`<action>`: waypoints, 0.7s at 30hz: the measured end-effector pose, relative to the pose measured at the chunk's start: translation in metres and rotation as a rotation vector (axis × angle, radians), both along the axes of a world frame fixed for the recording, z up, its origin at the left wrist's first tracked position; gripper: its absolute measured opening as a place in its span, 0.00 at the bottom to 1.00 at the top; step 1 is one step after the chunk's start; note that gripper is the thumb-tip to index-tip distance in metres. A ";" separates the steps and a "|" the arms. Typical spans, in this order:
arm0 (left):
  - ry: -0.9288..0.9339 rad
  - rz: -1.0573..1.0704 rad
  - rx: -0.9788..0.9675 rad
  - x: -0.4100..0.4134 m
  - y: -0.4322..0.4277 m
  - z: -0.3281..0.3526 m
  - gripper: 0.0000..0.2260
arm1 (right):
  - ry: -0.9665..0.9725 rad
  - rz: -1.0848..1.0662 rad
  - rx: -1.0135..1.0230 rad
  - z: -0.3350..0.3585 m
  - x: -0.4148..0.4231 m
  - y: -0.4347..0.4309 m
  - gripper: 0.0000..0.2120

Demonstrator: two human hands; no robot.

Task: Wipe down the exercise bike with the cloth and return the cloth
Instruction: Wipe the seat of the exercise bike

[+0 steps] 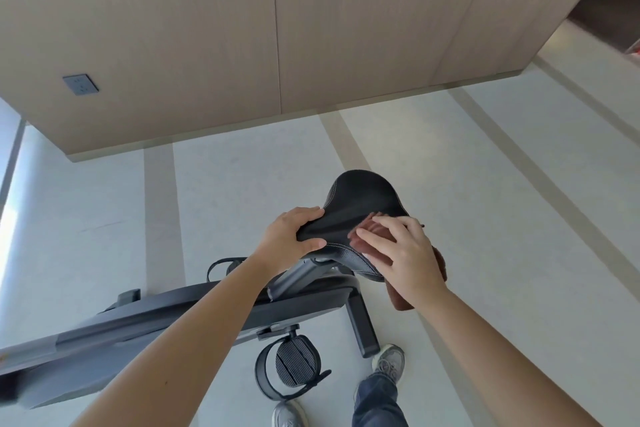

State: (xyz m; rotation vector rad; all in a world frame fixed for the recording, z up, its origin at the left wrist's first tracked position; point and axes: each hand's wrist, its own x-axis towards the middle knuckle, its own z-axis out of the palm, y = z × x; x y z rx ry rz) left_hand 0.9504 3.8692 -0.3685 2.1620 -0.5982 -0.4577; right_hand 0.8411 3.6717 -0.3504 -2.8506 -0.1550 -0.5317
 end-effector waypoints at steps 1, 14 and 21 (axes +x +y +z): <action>-0.008 0.001 -0.004 0.000 0.000 -0.001 0.23 | 0.029 -0.046 0.010 0.004 0.014 0.004 0.15; -0.052 -0.019 -0.016 0.002 0.001 -0.003 0.23 | 0.361 -0.200 -0.099 0.011 0.062 0.010 0.34; -0.068 -0.014 -0.010 0.000 0.000 0.000 0.23 | 0.284 -0.179 -0.119 0.015 0.043 0.020 0.25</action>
